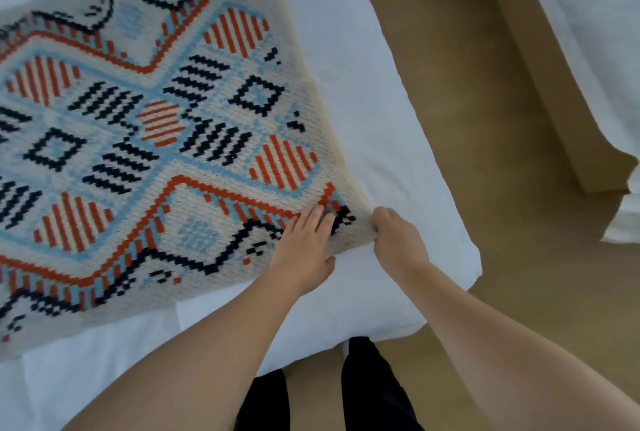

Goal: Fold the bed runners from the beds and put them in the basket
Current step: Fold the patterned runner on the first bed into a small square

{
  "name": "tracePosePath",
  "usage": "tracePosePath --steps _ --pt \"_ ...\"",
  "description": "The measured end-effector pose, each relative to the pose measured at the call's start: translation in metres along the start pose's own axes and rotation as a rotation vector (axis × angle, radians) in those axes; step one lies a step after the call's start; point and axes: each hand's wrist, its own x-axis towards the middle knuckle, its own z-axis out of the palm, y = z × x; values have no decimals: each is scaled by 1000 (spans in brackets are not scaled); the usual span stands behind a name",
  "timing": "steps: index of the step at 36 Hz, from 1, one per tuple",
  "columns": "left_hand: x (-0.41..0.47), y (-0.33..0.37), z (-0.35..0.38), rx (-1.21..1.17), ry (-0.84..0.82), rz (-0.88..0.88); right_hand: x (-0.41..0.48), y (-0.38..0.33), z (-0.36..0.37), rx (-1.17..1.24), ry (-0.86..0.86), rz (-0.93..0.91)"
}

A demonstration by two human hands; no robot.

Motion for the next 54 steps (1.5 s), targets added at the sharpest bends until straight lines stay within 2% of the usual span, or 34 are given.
tracePosePath --steps 4,6,8,13,17,22,27,35,40,46,54 --pt "-1 -1 -1 -37 -39 58 0 27 -7 -153 73 -212" --pt "-1 -5 -2 -48 -33 63 0 32 -7 -369 -11 -224" --pt "1 -13 -3 -49 -4 43 0 35 -7 -455 -92 -177" --pt "13 -42 -5 46 34 -64 1 31 -7 -486 -172 -115" --pt "36 -69 -14 60 71 -167 23 12 -4 -330 -81 -239" --pt "75 -110 -25 70 162 -273 81 -35 20 -407 -60 -357" --pt "119 -160 -44 82 292 -368 155 -76 39 -445 -32 -383" --pt "192 -249 -91 48 427 -504 269 -129 19 -494 45 -411" --pt "225 -274 -95 -22 540 -507 344 -159 -1 -563 79 -469" --pt "233 -280 -86 -71 568 -481 427 -185 -21 -597 118 -481" --pt "244 -290 -74 -66 528 -469 521 -208 -60 -630 159 -419"
